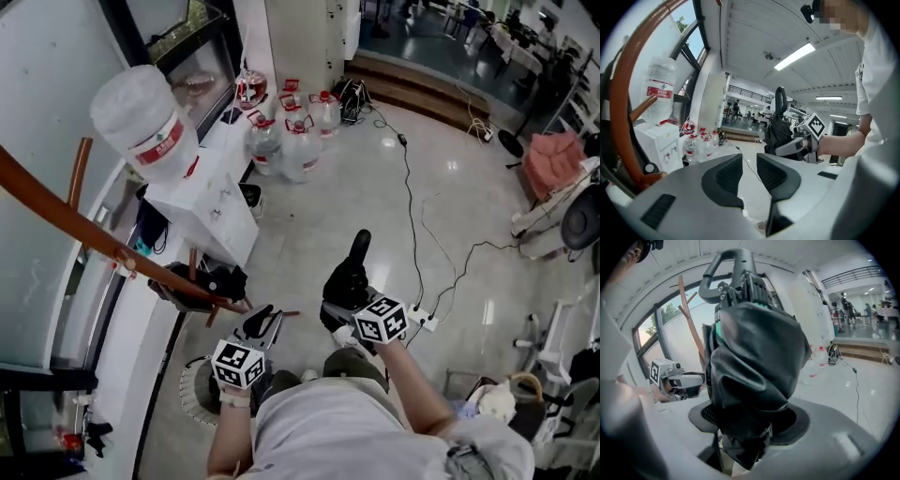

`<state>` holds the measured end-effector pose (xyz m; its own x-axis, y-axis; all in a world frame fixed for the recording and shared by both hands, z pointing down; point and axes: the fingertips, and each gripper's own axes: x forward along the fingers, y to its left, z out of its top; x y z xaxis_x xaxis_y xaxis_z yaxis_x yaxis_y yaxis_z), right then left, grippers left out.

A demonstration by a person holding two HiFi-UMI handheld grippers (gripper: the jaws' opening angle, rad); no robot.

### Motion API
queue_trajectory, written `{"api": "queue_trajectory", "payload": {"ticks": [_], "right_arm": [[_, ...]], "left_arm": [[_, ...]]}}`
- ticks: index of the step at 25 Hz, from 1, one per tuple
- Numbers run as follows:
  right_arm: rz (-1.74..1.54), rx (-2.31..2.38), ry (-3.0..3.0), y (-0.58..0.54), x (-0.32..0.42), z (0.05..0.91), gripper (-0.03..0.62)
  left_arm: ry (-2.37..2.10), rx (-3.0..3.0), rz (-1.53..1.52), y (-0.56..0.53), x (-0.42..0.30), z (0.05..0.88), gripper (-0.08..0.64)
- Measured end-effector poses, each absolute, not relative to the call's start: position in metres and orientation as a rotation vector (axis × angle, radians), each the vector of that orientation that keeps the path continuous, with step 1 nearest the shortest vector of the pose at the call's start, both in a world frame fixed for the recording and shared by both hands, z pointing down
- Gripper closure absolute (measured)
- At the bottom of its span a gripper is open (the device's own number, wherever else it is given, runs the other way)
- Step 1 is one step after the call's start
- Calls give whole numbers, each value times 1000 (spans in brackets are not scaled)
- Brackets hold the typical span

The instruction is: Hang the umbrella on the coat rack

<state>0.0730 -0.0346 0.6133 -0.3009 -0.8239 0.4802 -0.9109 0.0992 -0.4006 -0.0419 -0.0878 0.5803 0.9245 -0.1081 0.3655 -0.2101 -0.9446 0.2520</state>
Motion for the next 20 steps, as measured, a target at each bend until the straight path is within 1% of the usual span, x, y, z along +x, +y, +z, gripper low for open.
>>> {"api": "queue_trajectory", "payload": {"ticks": [10,20], "right_arm": [[841,1241,-2437,-135,45,608,333],[632,837,-2554,-199,4,577,333]], "left_arm": [[-703,2681,411,-132,-68,570,482],[-1088,2579,312,-154,-98,548,482]]}}
